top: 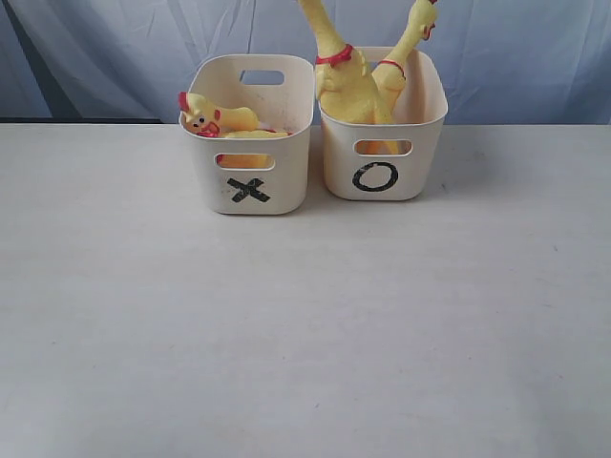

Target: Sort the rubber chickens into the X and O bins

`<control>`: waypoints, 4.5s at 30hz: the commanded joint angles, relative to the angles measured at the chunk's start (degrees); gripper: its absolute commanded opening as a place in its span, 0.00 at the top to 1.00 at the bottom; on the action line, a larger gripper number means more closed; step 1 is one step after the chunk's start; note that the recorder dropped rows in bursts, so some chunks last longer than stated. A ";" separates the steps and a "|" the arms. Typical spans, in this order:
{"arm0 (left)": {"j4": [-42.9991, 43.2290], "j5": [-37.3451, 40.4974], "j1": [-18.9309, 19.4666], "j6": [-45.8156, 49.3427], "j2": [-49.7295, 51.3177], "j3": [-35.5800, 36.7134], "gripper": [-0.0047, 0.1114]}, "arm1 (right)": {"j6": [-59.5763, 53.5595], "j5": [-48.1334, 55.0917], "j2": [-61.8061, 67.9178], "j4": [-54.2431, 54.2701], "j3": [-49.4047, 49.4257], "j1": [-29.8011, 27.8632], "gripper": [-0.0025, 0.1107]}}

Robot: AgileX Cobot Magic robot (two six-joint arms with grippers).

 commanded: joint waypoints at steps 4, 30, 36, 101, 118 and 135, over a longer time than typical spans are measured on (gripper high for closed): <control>-0.21 -0.88 -0.01 -0.30 -0.26 0.15 0.96 | -0.16 -0.71 -0.29 0.62 0.08 -0.21 0.99; -0.21 -0.64 -0.01 -25.04 -0.26 0.15 0.96 | -1.63 -0.72 -0.29 0.82 0.08 -0.21 0.99; -0.21 -0.54 -0.01 -25.15 -0.26 0.15 0.96 | -10.24 -0.84 -0.29 0.82 0.08 -0.21 0.99; -0.01 0.05 -0.01 -49.80 -0.26 0.15 0.96 | -18.27 0.89 -0.29 -0.21 0.08 -0.21 0.99; -0.01 0.05 -0.01 -49.80 -0.26 0.15 0.96 | -18.27 0.89 -0.29 0.39 0.08 -0.21 0.99; -0.01 0.05 -0.01 -49.80 -0.26 0.15 0.96 | -18.27 1.00 -0.29 0.39 0.08 -0.21 0.99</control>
